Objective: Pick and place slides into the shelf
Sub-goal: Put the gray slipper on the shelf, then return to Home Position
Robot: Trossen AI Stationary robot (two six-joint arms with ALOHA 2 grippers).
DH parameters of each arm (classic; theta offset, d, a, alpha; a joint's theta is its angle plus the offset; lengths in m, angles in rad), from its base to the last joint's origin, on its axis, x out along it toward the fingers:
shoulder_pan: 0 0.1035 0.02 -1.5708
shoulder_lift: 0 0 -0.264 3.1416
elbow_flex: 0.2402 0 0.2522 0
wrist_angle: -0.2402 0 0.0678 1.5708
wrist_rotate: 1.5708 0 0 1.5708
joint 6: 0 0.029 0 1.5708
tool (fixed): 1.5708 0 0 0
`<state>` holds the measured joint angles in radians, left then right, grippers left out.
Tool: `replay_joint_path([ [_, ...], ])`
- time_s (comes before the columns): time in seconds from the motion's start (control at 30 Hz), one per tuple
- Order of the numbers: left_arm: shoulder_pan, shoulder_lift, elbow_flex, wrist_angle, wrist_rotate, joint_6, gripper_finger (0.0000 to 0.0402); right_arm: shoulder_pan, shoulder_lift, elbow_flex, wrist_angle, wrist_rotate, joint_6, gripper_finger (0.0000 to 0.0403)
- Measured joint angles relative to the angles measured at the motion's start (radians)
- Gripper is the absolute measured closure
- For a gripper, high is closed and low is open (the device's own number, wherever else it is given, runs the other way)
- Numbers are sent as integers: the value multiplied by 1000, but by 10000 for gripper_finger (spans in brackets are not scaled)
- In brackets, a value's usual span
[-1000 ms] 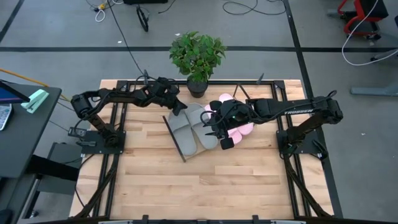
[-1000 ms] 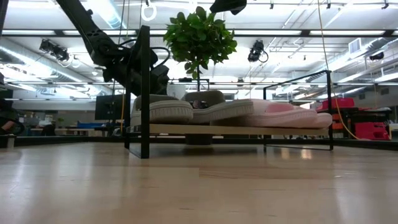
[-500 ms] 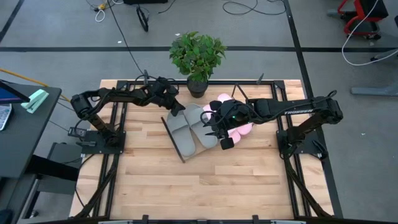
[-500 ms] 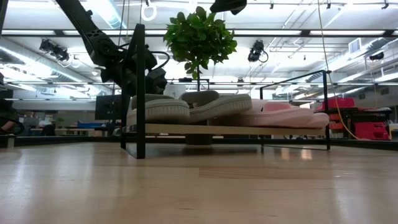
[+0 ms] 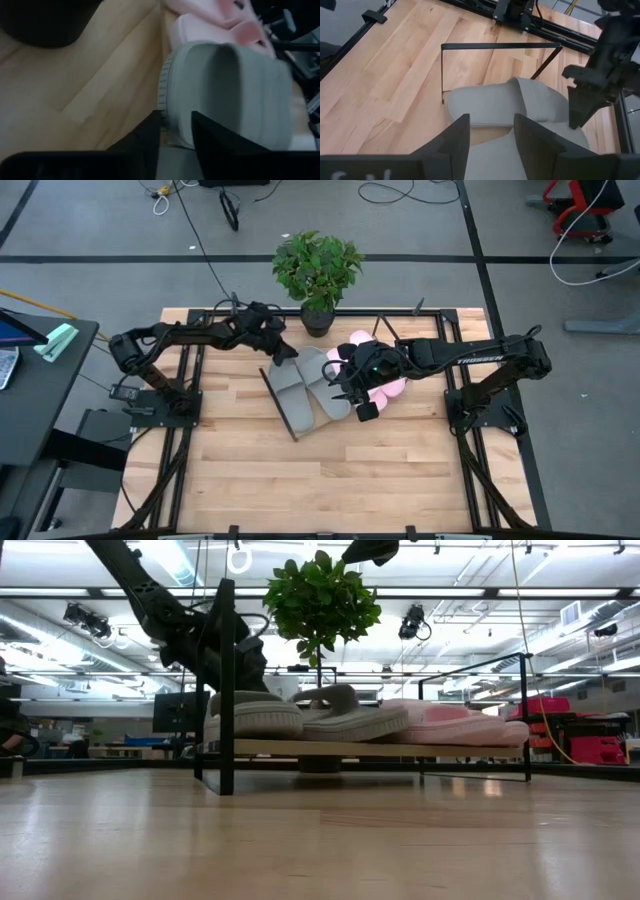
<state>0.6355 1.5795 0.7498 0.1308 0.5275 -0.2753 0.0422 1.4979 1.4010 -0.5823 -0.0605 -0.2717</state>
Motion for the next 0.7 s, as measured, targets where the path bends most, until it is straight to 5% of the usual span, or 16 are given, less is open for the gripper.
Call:
replay_joint_path([
  [0.4,19,-151,0,-38,4,-20,156,0,0,0,0,0,-2,245],
  [0.7,14,-338,0,-179,-28,0,150,-10,0,0,-22,10,-8,245],
])
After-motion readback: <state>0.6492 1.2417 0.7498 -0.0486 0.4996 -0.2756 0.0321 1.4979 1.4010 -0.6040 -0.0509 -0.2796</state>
